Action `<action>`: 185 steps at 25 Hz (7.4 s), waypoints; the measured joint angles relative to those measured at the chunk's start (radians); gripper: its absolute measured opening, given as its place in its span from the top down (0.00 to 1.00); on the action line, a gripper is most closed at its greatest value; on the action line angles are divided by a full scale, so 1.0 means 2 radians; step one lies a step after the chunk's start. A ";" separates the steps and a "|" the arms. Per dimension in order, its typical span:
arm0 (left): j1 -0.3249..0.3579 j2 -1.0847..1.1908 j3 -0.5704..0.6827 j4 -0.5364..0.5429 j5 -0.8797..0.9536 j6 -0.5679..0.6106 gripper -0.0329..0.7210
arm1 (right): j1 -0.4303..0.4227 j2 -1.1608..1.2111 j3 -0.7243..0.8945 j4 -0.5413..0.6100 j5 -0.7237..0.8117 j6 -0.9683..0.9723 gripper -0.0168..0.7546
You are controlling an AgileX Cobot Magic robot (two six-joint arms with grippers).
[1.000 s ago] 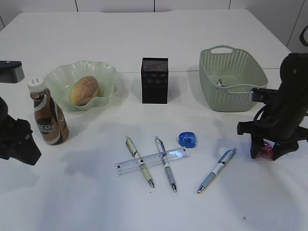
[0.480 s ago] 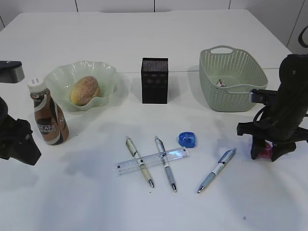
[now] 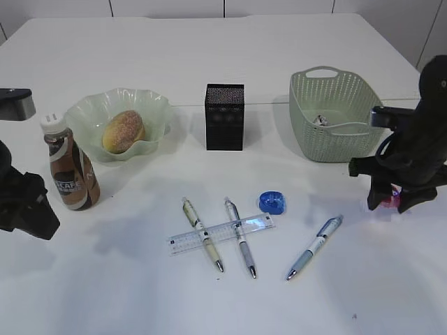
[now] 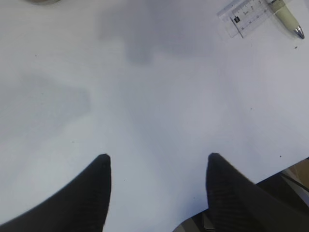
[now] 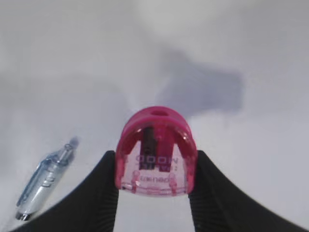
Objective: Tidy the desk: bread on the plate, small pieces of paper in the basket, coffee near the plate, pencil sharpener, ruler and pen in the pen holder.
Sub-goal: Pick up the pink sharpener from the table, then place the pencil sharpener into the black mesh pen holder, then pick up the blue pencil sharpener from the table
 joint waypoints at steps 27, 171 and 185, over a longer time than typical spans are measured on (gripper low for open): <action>0.000 0.000 0.000 0.000 0.000 0.000 0.38 | 0.039 -0.061 -0.221 0.126 0.069 -0.220 0.56; 0.000 0.000 0.000 -0.002 0.016 0.000 0.42 | 0.121 -0.178 -0.072 0.067 0.236 -0.177 0.51; 0.000 0.000 0.000 -0.017 0.017 0.000 0.42 | 0.121 -0.328 0.075 0.058 0.199 -0.244 0.52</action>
